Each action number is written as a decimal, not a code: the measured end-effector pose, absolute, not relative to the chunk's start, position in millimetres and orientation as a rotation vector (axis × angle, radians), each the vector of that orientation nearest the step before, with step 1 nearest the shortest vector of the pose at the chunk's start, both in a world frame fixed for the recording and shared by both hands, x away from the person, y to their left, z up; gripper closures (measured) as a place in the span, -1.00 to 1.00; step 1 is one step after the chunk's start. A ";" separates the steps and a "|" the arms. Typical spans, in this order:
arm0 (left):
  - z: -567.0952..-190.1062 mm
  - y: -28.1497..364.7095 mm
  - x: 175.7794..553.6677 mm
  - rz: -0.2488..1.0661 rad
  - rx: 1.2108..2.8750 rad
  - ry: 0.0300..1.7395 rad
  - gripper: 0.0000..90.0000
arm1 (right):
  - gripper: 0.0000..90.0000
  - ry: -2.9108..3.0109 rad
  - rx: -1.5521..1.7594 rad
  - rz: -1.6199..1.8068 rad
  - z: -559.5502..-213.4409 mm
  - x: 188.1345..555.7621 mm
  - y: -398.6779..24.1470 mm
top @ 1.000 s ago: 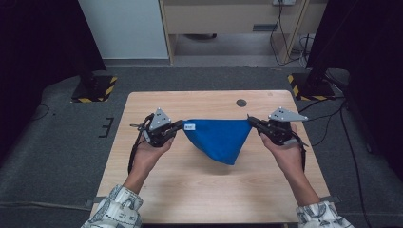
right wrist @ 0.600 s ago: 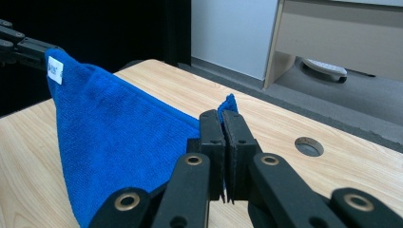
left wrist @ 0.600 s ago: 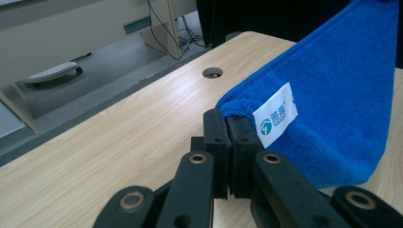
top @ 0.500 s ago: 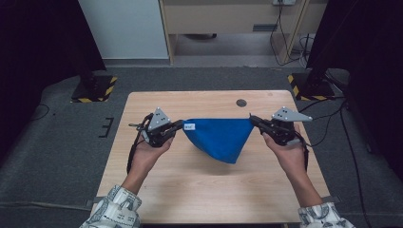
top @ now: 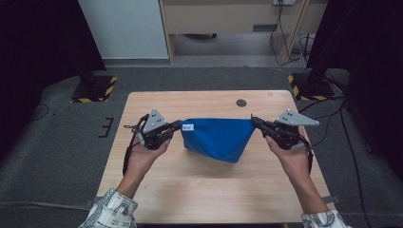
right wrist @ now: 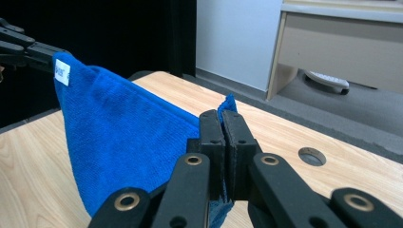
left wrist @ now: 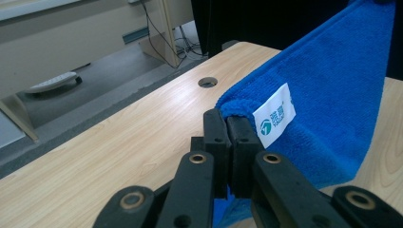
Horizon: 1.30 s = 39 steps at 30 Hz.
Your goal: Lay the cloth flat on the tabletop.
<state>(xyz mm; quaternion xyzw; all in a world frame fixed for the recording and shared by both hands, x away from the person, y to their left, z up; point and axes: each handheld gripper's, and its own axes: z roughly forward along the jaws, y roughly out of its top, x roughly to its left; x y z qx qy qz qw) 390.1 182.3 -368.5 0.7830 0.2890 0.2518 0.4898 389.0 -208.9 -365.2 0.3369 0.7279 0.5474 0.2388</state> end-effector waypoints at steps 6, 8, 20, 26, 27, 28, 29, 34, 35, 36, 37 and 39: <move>-359.4 183.8 378.4 0.609 1.884 0.677 0.96 | 0.96 1.970 0.893 1.526 -356.3 376.3 -211.2; -357.4 184.2 375.3 0.602 1.879 0.673 0.96 | 0.96 1.963 0.884 1.529 -353.7 371.7 -213.1; -343.3 180.3 342.0 0.572 1.898 0.596 0.96 | 0.95 1.953 0.860 1.520 -336.3 325.1 -226.3; -348.0 177.2 341.2 0.563 1.944 0.595 0.96 | 0.95 1.968 0.843 1.504 -334.4 310.1 -223.5; -349.9 176.8 344.3 0.564 1.950 0.602 0.96 | 0.95 1.975 0.847 1.487 -336.6 312.6 -221.9; -352.6 176.6 349.1 0.564 1.957 0.614 0.96 | 0.95 1.981 0.851 1.478 -338.5 315.4 -221.2; -355.4 176.5 354.5 0.555 1.961 0.624 0.96 | 0.95 1.987 0.862 1.464 -341.4 320.3 -220.4; -366.7 178.7 383.7 0.535 1.955 0.686 0.96 | 0.95 1.986 0.932 1.419 -360.7 354.5 -220.2; -368.8 179.2 391.2 0.528 1.950 0.702 0.96 | 0.95 1.984 0.941 1.416 -363.5 359.5 -220.5; -369.9 178.8 395.7 0.526 1.949 0.707 0.95 | 0.95 1.977 0.956 1.407 -368.4 368.0 -221.3; -371.3 177.8 401.6 0.532 1.951 0.710 0.95 | 0.95 1.976 0.972 1.405 -371.2 373.1 -222.2; -374.7 173.8 415.4 0.530 1.959 0.727 0.95 | 0.95 1.971 1.007 1.391 -379.9 386.9 -223.6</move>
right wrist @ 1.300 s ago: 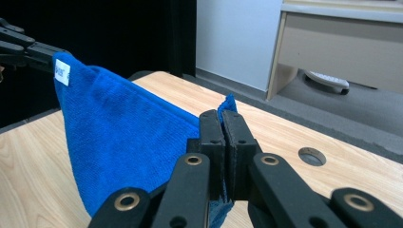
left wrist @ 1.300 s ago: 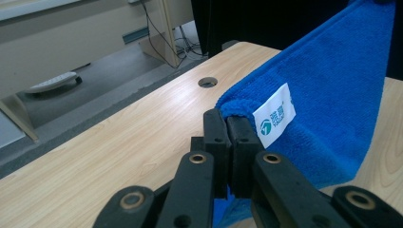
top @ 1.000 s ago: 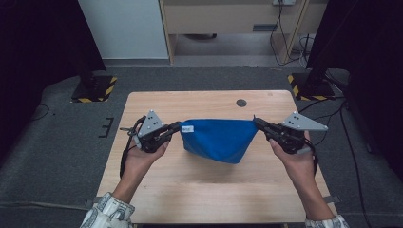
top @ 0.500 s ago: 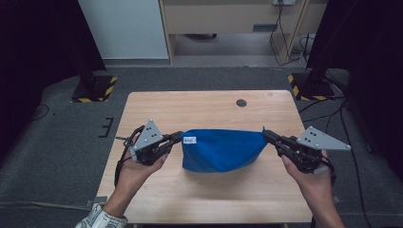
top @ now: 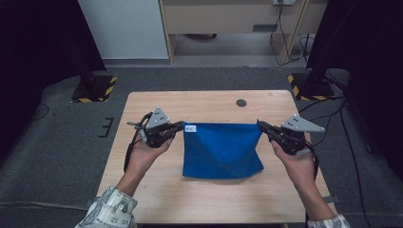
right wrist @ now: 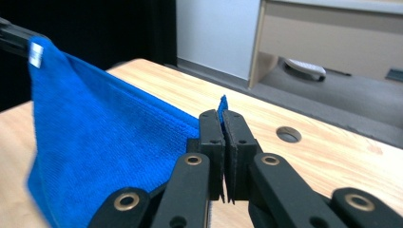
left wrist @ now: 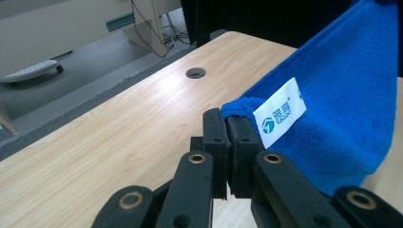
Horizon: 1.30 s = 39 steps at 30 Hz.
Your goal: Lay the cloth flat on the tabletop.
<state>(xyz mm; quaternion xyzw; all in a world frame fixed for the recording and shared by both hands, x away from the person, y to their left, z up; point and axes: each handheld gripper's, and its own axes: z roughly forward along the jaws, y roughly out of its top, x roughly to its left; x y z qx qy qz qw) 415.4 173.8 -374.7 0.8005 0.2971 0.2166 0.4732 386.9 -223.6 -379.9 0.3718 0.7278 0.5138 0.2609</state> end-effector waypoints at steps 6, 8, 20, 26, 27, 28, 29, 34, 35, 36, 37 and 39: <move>-383.1 157.0 449.6 0.554 2.008 0.756 0.95 | 0.95 1.966 1.086 1.362 -398.0 413.6 -227.1; -385.7 152.1 459.8 0.557 2.016 0.766 0.95 | 0.95 1.962 1.109 1.358 -401.5 419.8 -228.3; -395.0 142.3 502.1 0.564 2.033 0.831 0.95 | 0.95 1.966 1.202 1.303 -422.8 468.8 -228.0; -404.7 141.7 525.0 0.559 2.052 0.869 0.95 | 0.95 1.985 1.233 1.265 -435.6 492.8 -222.8; -406.8 141.4 528.9 0.562 2.056 0.872 0.95 | 0.95 1.988 1.239 1.257 -438.0 498.1 -221.8; -408.8 141.5 533.0 0.561 2.063 0.878 0.95 | 0.95 1.990 1.248 1.249 -440.1 502.5 -221.2; -411.4 141.8 536.7 0.562 2.057 0.884 0.95 | 0.95 1.990 1.258 1.245 -442.2 506.9 -220.8; -425.6 142.9 556.8 0.544 2.056 0.936 0.95 | 0.95 1.994 1.303 1.228 -450.9 527.6 -215.9; -427.6 142.9 560.4 0.550 2.053 0.945 0.95 | 0.95 1.993 1.303 1.219 -451.9 531.8 -214.8; -429.6 143.3 564.5 0.563 2.047 0.954 0.94 | 0.93 1.988 1.308 1.223 -452.9 536.5 -213.8; -432.2 144.0 569.3 0.591 2.036 0.979 0.86 | 0.77 1.971 1.302 1.233 -454.3 541.4 -212.7; -438.3 149.0 577.9 0.627 1.976 1.036 0.39 | 0.15 1.943 1.319 1.216 -457.5 551.9 -210.0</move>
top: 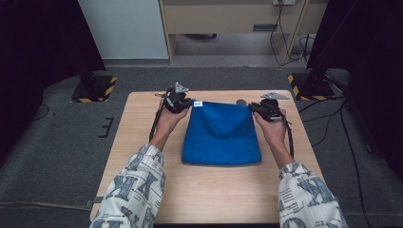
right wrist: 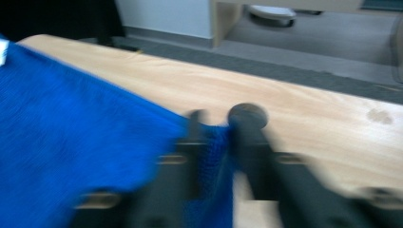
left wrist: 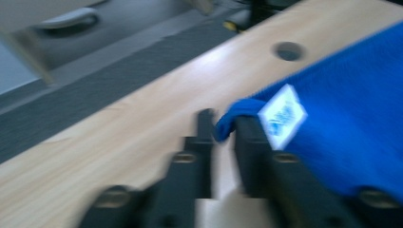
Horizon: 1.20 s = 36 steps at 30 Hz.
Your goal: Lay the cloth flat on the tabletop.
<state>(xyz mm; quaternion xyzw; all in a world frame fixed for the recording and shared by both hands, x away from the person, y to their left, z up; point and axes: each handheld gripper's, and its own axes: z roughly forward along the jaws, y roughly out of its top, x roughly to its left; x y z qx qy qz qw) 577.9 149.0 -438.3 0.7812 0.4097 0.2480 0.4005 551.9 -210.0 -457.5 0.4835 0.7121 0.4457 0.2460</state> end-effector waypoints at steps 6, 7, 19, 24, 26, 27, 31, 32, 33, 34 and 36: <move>-436.1 170.6 577.3 0.646 1.972 1.096 0.08 | -0.38 1.908 1.354 1.143 -456.8 550.5 -211.2; -433.6 173.4 575.1 0.655 1.982 1.092 0.06 | -0.40 1.914 1.341 1.135 -456.1 546.9 -212.0; -420.3 186.1 509.6 0.651 1.933 1.024 -0.11 | -0.40 2.038 1.289 1.147 -462.8 493.4 -222.4; -423.7 188.4 486.7 0.633 1.937 0.972 -0.10 | -0.14 2.063 1.267 1.182 -466.3 473.5 -228.1; -425.4 190.2 478.6 0.623 1.932 0.957 -0.11 | -0.01 2.077 1.246 1.198 -466.3 464.6 -228.1; -427.1 190.9 474.4 0.611 1.932 0.951 -0.10 | 0.03 2.089 1.240 1.206 -466.7 460.3 -227.9; -435.4 192.5 454.4 0.593 1.950 0.934 -0.10 | 0.17 2.110 1.207 1.219 -470.6 442.5 -227.5; -438.1 192.7 449.0 0.585 1.947 0.929 -0.10 | 0.20 2.123 1.198 1.222 -472.2 436.3 -227.8; -440.9 192.9 443.9 0.576 1.956 0.924 -0.09 | 0.22 2.132 1.192 1.224 -473.4 431.5 -228.6; -444.0 192.4 439.0 0.565 1.966 0.919 -0.09 | 0.24 2.136 1.194 1.225 -474.7 427.1 -229.2; -449.8 191.5 429.3 0.556 1.976 0.904 -0.10 | 0.29 2.155 1.184 1.219 -477.0 419.3 -230.1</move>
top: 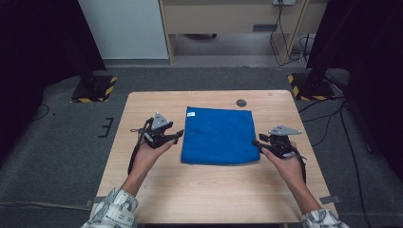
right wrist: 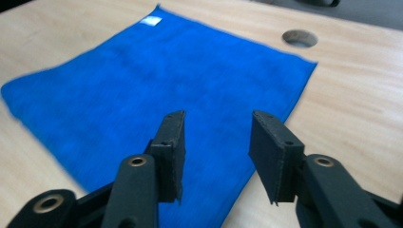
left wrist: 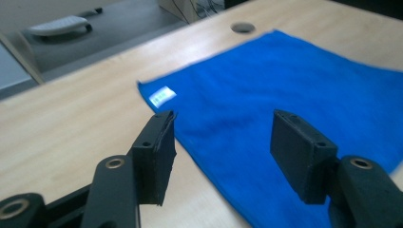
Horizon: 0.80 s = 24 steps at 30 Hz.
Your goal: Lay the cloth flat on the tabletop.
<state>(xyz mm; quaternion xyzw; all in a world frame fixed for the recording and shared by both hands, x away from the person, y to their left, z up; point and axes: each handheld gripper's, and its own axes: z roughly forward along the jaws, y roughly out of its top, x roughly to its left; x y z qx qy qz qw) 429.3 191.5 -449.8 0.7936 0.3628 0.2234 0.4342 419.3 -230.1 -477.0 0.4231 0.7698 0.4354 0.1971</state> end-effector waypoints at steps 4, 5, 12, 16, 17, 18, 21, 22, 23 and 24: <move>-462.5 189.6 411.4 0.528 1.988 0.883 -0.09 | 0.36 2.178 1.168 1.210 -480.1 407.4 -231.9; -465.9 189.6 407.2 0.519 1.993 0.881 -0.09 | 0.37 2.182 1.162 1.215 -481.3 405.0 -232.5; -486.9 194.5 382.4 0.501 2.026 0.890 -0.08 | 0.45 2.226 1.166 1.174 -494.8 388.8 -239.3; -497.4 199.7 375.0 0.457 2.054 0.905 -0.10 | 0.47 2.231 1.176 1.159 -497.9 383.4 -245.4; -499.7 201.0 374.3 0.443 2.060 0.911 -0.11 | 0.47 2.232 1.185 1.161 -497.7 382.1 -247.0; -501.4 201.9 374.8 0.432 2.062 0.911 -0.12 | 0.47 2.229 1.191 1.169 -497.5 380.3 -249.5; -506.4 201.5 377.4 0.407 2.070 0.925 -0.14 | 0.44 2.253 1.200 1.165 -500.8 377.8 -252.3; -508.2 199.9 377.8 0.399 2.077 0.920 -0.14 | 0.42 2.260 1.203 1.156 -502.4 378.3 -252.3; -508.7 198.5 377.8 0.396 2.085 0.910 -0.14 | 0.41 2.273 1.197 1.145 -505.0 380.3 -252.5; -508.7 198.5 377.8 0.396 2.085 0.910 -0.15 | 0.41 2.273 1.197 1.145 -505.0 380.3 -252.5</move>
